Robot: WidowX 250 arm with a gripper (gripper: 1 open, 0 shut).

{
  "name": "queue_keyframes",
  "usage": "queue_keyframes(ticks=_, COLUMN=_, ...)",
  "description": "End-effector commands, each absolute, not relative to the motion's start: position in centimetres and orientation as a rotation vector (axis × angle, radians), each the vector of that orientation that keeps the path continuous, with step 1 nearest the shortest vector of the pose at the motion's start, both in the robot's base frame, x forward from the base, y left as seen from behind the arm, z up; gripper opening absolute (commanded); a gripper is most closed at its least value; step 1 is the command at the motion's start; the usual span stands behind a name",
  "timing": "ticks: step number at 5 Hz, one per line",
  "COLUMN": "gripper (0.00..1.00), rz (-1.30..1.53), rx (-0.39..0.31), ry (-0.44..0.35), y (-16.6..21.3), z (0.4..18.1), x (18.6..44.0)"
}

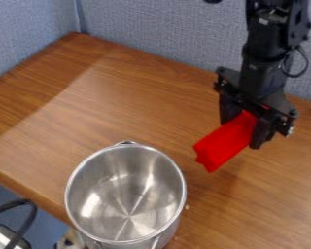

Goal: Move the red object from the metal pot to the table

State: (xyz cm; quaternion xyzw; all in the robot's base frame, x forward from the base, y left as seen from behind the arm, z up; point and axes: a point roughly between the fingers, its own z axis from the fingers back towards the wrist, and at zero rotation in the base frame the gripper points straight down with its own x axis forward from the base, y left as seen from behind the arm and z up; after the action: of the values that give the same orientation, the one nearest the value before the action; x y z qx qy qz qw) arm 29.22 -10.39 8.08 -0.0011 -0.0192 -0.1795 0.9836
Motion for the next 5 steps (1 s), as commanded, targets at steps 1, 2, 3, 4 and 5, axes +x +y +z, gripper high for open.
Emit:
queue_keyframes(ticks=1, gripper=0.00, rz=-0.381, rx=-0.020, ry=-0.123, y=-9.6, z=9.7, x=29.8)
queue_keyframes(ticks=2, gripper=1.00, rz=-0.416, rx=-0.024, ry=-0.125, y=-8.9, z=9.1, x=29.9)
queue_keyframes(ticks=3, gripper=1.00, rz=-0.469, rx=-0.027, ry=-0.121, y=-8.4, z=8.4, x=29.9)
queue_keyframes(ticks=4, gripper=1.00, rz=-0.521, rx=-0.026, ry=-0.106, y=-8.0, z=8.1, x=29.8)
queue_keyframes(ticks=5, gripper=1.00, rz=-0.532, rx=-0.024, ry=-0.094, y=-8.0, z=7.2, x=29.8)
